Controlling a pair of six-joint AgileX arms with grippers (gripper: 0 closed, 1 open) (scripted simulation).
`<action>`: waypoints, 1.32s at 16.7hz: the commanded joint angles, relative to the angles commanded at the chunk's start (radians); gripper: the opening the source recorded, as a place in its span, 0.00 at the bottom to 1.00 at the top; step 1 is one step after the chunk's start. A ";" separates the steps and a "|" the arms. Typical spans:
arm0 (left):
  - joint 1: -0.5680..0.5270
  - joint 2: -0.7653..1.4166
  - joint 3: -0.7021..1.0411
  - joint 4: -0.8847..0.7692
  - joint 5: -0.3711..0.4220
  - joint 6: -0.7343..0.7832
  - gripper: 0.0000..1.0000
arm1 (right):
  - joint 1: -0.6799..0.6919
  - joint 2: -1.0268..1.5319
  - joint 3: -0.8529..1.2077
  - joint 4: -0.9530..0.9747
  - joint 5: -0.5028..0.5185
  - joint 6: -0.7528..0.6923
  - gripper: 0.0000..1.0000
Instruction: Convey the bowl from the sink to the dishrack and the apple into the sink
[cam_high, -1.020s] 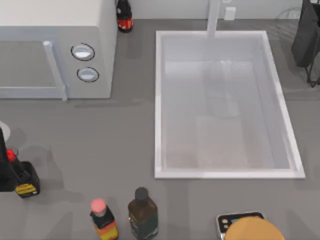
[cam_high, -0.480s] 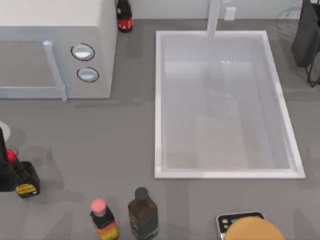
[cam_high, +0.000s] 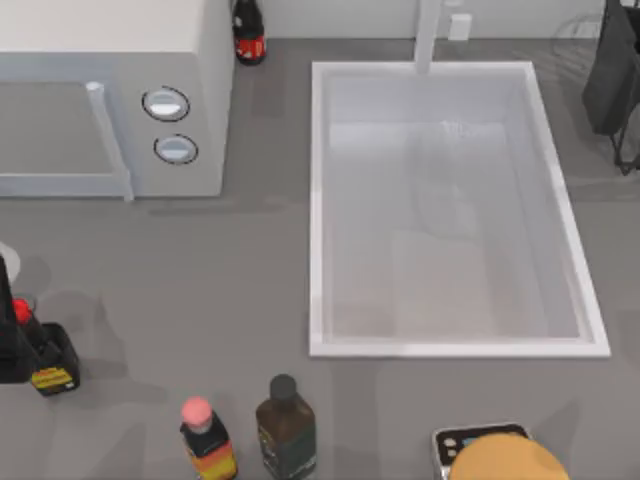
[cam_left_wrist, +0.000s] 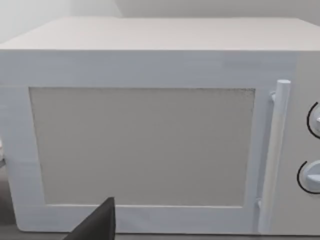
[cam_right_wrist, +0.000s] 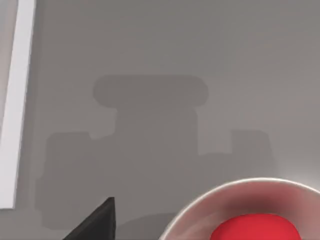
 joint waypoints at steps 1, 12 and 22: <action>0.000 0.000 0.000 0.000 0.000 0.000 1.00 | -0.019 0.085 0.052 -0.056 0.001 -0.018 1.00; 0.000 0.000 0.000 0.000 0.000 0.000 1.00 | -0.167 0.742 0.483 -0.513 0.000 -0.166 1.00; 0.000 0.000 0.000 0.000 0.000 0.000 1.00 | -0.169 0.795 0.461 -0.462 -0.002 -0.170 1.00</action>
